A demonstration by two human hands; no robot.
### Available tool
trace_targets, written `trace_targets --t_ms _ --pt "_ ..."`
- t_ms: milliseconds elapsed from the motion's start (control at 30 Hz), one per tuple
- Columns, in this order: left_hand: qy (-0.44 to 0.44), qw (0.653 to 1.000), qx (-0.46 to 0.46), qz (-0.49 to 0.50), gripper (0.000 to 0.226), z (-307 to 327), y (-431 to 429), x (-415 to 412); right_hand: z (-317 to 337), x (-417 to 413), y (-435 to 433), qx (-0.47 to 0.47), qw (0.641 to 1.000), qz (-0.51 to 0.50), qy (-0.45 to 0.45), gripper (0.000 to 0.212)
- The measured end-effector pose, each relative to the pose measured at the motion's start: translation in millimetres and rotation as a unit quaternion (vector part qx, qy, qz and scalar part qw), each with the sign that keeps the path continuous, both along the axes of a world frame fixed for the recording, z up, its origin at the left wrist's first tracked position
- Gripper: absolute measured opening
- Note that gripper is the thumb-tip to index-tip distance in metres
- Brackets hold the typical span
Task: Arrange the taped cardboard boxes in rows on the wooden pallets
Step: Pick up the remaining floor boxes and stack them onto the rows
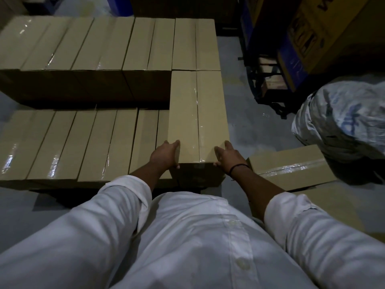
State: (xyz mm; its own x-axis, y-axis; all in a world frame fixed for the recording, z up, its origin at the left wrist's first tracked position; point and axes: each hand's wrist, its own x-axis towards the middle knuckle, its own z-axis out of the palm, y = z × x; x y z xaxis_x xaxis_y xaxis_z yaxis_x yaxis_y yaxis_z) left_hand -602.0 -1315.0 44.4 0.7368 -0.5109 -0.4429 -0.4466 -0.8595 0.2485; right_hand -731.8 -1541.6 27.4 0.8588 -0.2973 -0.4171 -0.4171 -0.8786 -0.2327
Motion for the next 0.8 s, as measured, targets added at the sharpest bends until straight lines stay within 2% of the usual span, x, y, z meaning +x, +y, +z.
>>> trace_targets --t_ms 233,467,800 --pt "-0.003 1.0 -0.002 -0.002 0.109 2 2 -3 0 -3 1 -0.005 1.0 -0.004 -0.005 0.065" --pt "0.009 0.998 -0.051 0.026 0.093 3 0 -7 3 -9 -5 -0.015 1.0 0.013 -0.022 0.059" --pt "0.009 0.998 -0.047 0.039 0.09 8 -10 -15 6 -14 -15 -0.016 0.999 0.015 -0.032 0.053"
